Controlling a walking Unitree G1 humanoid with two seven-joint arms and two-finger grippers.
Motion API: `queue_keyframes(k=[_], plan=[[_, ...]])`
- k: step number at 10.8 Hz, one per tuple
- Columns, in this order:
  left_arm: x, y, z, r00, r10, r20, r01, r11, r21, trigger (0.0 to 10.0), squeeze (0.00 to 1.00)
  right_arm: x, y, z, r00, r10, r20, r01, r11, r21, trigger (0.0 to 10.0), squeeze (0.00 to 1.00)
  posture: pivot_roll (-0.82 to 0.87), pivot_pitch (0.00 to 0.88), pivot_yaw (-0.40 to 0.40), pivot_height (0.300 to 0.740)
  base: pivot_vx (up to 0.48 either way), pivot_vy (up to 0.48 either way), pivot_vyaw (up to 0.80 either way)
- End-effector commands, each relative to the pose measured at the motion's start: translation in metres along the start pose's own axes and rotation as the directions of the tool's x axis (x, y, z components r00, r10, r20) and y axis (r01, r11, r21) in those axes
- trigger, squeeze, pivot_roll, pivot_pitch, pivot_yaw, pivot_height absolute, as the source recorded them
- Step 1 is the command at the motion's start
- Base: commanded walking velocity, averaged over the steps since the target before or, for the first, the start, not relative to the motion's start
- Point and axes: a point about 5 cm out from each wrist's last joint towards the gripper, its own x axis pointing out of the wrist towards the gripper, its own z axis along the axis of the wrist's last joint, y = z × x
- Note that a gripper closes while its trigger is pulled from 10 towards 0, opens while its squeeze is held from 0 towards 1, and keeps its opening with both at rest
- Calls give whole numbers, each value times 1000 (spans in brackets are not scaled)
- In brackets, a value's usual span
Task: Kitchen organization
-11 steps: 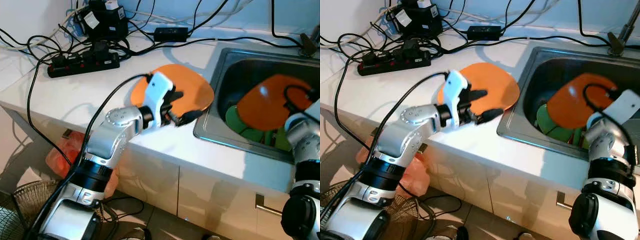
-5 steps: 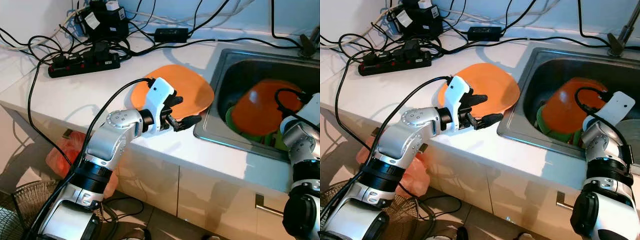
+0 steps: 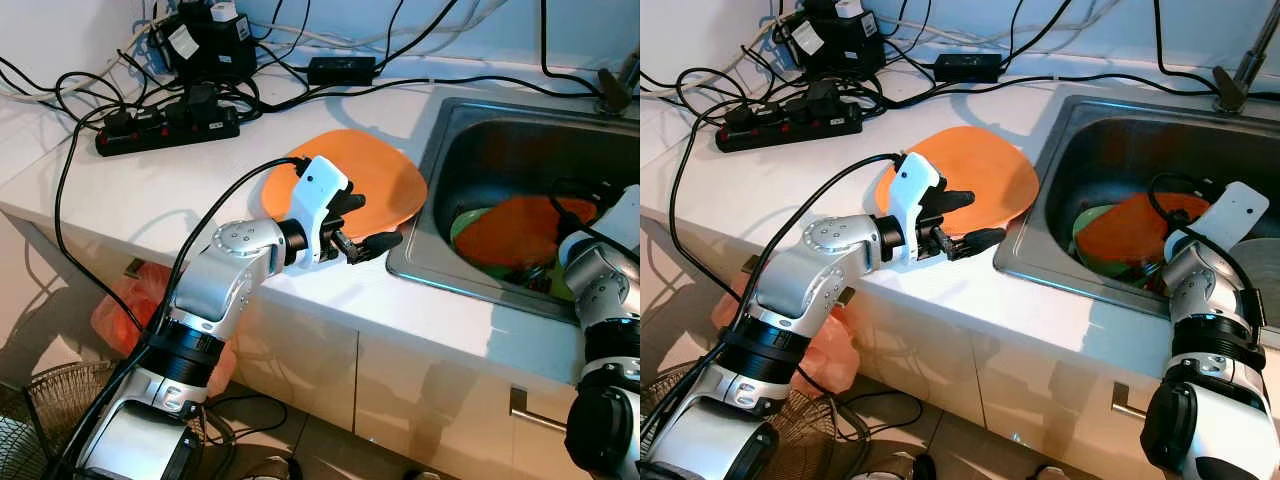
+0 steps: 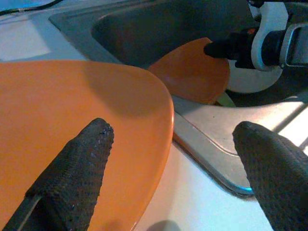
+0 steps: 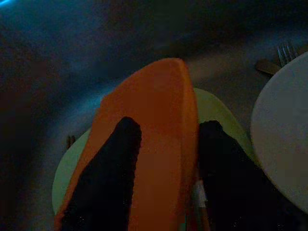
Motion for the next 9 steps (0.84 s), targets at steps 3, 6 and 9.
queue_keyframes(k=[3,6,9], plan=[[-6,4,-4,999,22,-29,-21,1000,19,10000,1000,-5,9,-14,997,72,-31,-77,975,-207,10000,1000,104,91,116,740,0,0,0],[-13,12,-4,994,110,8,-110,994,-3,10000,878,-11,19,-11,992,127,8,-121,961,-248,10000,1000,96,90,113,740,0,0,0],[-26,19,-9,979,201,14,-201,979,-21,10000,310,-13,23,-10,987,158,7,-151,953,-264,10000,353,97,89,108,740,0,0,-779]])
